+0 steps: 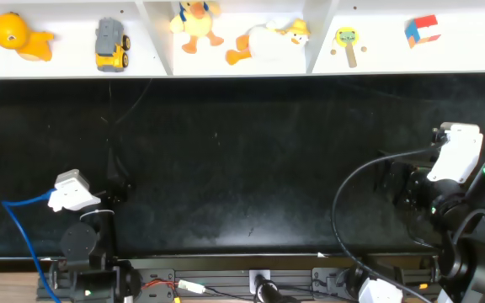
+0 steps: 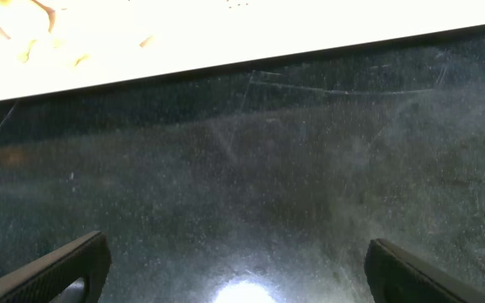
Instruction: Store Toys
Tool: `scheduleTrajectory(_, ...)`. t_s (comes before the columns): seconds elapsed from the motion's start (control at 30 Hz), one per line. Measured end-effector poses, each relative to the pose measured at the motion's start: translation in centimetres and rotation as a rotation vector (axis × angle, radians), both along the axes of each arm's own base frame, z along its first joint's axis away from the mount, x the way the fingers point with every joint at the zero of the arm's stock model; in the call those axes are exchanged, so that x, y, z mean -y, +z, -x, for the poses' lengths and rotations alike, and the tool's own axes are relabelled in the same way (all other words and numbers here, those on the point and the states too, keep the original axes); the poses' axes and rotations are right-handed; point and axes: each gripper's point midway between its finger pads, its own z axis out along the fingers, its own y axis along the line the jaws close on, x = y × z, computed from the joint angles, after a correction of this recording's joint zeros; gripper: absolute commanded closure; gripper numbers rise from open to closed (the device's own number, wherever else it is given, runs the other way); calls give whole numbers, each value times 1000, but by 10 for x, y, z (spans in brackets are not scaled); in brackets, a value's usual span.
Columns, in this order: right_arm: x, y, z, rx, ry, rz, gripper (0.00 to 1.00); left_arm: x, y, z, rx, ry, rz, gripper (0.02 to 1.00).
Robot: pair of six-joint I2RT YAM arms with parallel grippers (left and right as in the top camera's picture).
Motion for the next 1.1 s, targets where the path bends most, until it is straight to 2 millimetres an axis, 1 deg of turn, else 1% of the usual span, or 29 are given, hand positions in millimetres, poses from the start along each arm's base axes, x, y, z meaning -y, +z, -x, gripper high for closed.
scheduleTrajectory(0.17,0,1,0,3,0,2,5,0,0,0,0,0,0,20)
scheduleTrajectory(0.23,3,4,-2,30,-2,26,5,0,0,0,0,0,0,20)
scheduleTrajectory(0.3,6,14,-8,104,-5,71,5,0,0,0,0,0,0,20)
scheduleTrajectory(0.37,6,23,-12,198,7,113,7,0,0,0,0,0,0,20)
scheduleTrajectory(0.43,0,26,-14,293,30,143,7,0,0,0,1,0,0,23)
scheduleTrajectory(0.53,-9,26,-15,431,58,154,7,0,0,0,0,0,0,20)
scheduleTrajectory(0.63,-17,15,-18,519,69,127,5,0,0,0,0,0,0,20)
scheduleTrajectory(0.67,-19,8,-19,534,68,113,5,0,0,0,0,0,0,20)
scheduleTrajectory(0.73,-23,-7,-22,551,68,84,5,0,0,0,0,0,0,20)
scheduleTrajectory(0.93,-31,-63,-28,555,75,29,5,0,0,0,0,0,0,20)
scheduleTrajectory(1.0,-33,-76,-30,580,82,25,5,0,0,0,0,0,0,20)
scheduleTrajectory(1.1,-36,-89,-29,615,95,21,7,0,0,0,0,0,0,20)
